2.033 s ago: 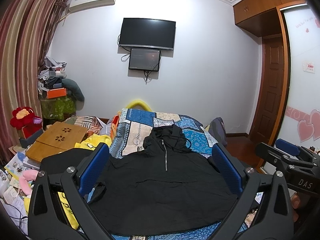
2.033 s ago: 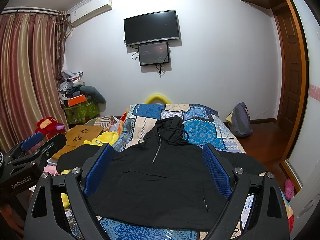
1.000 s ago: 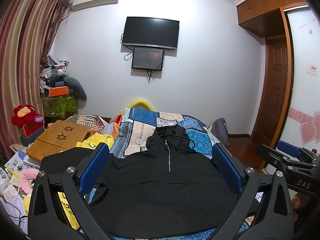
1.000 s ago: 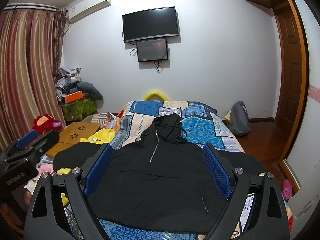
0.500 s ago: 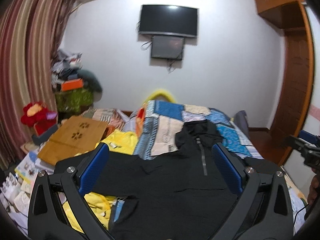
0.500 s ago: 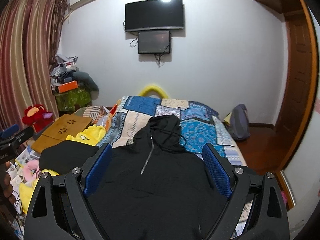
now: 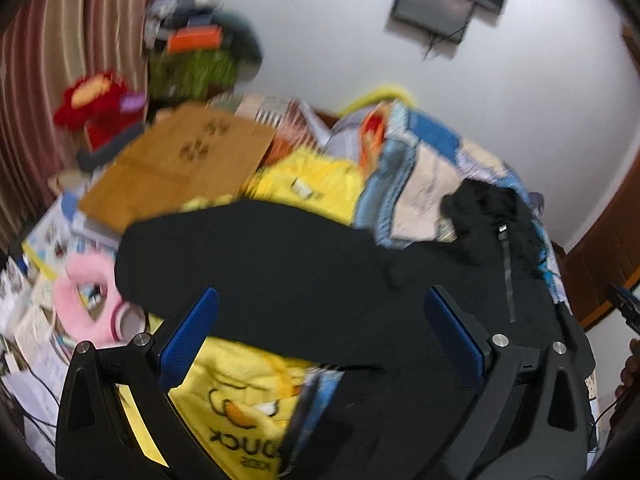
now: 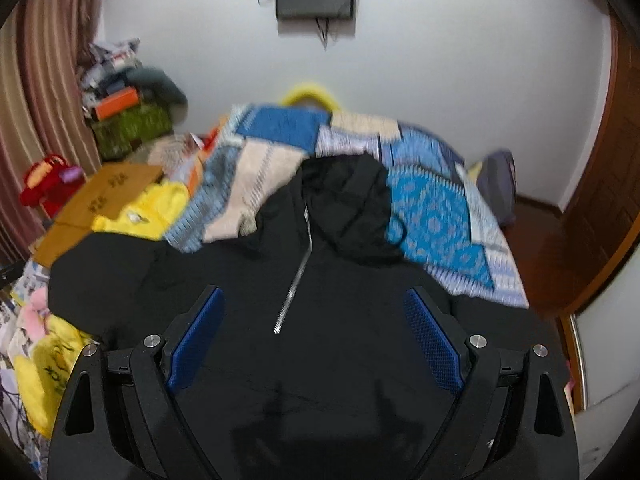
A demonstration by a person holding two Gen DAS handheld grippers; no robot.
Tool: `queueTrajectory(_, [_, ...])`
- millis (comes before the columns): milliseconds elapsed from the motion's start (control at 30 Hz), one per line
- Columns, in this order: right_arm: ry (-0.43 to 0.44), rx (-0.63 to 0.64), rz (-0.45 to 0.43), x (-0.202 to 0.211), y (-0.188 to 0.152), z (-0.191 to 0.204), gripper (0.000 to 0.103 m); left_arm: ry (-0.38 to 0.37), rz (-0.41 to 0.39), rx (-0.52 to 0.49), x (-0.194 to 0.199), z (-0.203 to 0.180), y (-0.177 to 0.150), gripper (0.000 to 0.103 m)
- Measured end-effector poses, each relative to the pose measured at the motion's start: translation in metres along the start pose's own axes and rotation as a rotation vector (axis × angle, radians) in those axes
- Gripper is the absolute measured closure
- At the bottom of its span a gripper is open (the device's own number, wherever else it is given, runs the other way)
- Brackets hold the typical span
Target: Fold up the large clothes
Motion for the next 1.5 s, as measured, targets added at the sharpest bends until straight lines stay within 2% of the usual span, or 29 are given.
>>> queueTrajectory(133, [-0.015,0.023,0.092,-0.029,-0.009,0.003,0.013,-0.016,0.105,0.075,-0.037,0.036,-0.012,0.000])
queueTrajectory(267, [-0.016,0.056,0.141,-0.046,-0.015,0.008,0.013,-0.077,0.205,0.215,-0.068,0.074,-0.028,0.000])
queueTrajectory(433, [-0.015,0.073,0.168,-0.064,-0.015,0.015,0.013,-0.167,0.270,0.359,-0.091,0.103,-0.044,0.000])
queueTrajectory(567, [-0.011,0.070,0.194,-0.073,-0.017,0.017,0.013,-0.232,0.314,0.439,-0.112,0.113,-0.054,0.005])
queueTrajectory(800, [-0.017,0.069,0.228,-0.083,-0.023,0.018,0.013,-0.233,0.258,0.453,-0.124,0.127,-0.040,0.014])
queueTrajectory(900, [-0.023,0.077,0.229,-0.083,-0.024,0.020,0.013,-0.205,0.244,0.456,-0.133,0.137,-0.033,0.028])
queueTrajectory(967, [-0.024,0.084,0.224,-0.081,-0.024,0.021,0.013,-0.183,0.232,0.459,-0.135,0.144,-0.029,0.042])
queueTrajectory(1033, [-0.028,0.086,0.221,-0.078,-0.024,0.020,0.013,-0.170,0.220,0.472,-0.133,0.148,-0.027,0.049])
queueTrajectory(1100, [-0.025,0.088,0.217,-0.074,-0.023,0.021,0.013,-0.126,0.192,0.446,-0.125,0.148,-0.022,0.062])
queueTrajectory(1133, [-0.024,0.089,0.212,-0.071,-0.023,0.021,0.013,-0.094,0.181,0.421,-0.121,0.147,-0.018,0.071])
queueTrajectory(1267, [-0.023,0.088,0.193,-0.060,-0.021,0.019,0.013,0.008,0.124,0.292,-0.095,0.134,0.005,0.085])
queueTrajectory(1367, [-0.017,0.081,0.181,-0.053,-0.021,0.015,0.013,0.090,0.076,0.166,-0.072,0.106,0.031,0.088])
queueTrajectory(1500, [-0.010,0.063,0.163,-0.042,-0.020,0.008,0.013,0.106,0.001,0.038,-0.045,0.058,0.061,0.090])
Point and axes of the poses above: each gripper's, at about its wrist camera, not at the fingertips, and x roughly against the way its jaws point, z to its left, y to its top, the point moved 9 cm from there along -x, roughly the way its jaws point, and after that the axes turned 8 degrees about z, right-handed, at the moved point
